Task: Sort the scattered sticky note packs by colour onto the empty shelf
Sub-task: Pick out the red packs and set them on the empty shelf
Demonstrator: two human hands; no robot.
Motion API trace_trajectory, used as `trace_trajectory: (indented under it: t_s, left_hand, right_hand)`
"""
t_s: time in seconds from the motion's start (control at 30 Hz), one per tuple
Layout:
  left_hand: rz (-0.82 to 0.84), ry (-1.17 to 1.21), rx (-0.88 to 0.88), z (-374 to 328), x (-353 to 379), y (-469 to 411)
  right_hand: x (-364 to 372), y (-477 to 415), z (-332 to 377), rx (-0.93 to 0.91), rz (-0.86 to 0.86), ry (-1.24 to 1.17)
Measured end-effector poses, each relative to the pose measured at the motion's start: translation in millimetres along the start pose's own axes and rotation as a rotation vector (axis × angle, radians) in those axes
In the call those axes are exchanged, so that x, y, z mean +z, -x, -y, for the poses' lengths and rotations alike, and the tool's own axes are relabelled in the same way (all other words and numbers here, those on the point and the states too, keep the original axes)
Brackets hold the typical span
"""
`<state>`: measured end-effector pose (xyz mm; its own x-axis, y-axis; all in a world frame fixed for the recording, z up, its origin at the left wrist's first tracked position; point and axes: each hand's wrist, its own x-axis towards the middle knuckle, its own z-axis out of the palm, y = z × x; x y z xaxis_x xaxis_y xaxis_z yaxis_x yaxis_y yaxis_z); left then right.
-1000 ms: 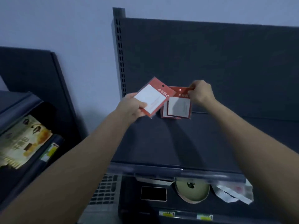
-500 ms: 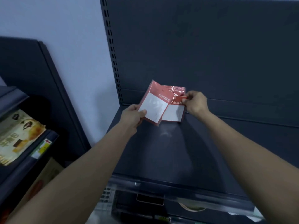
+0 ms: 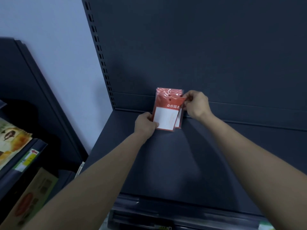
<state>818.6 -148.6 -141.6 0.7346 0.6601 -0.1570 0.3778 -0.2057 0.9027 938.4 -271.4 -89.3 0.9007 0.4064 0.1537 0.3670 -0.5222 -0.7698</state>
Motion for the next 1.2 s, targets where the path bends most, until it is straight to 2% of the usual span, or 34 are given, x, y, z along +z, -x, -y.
trace_trajectory:
  t_s: [0.3, 0.47, 0.63, 0.8, 0.97, 1.07, 1.2]
  left_hand:
    - [-0.103, -0.128, 0.028, -4.2, 17.2, -9.9]
    - [-0.079, -0.181, 0.033, -6.6, 20.7, -11.1]
    - [-0.053, -0.268, 0.037, -6.6, 20.6, -8.7]
    - [-0.031, -0.288, 0.052, -9.4, 8.0, -1.3]
    - [-0.109, -0.315, 0.171, -23.6, -44.2, 10.6]
    - [-0.244, -0.382, 0.209, -24.7, -101.1, 26.9]
    - [-0.434, -0.452, 0.172, -10.4, -193.6, 66.4]
  right_hand:
    - [-3.1, -7.5, -4.0, -0.002, 0.03, -0.012]
    - [-9.8, -1.6, 0.5, -0.051, -0.022, 0.141]
    - [-13.1, 0.0, 6.6, -0.037, -0.109, 0.186]
    - [-10.6, 4.9, 27.3, -0.14, -0.113, 0.228]
    - [11.3, 16.1, 75.4, -0.309, 0.006, 0.206]
    - [38.4, 29.4, 123.9, -0.463, 0.071, 0.17]
    - [89.4, 62.6, 200.7, -0.631, 0.206, 0.058]
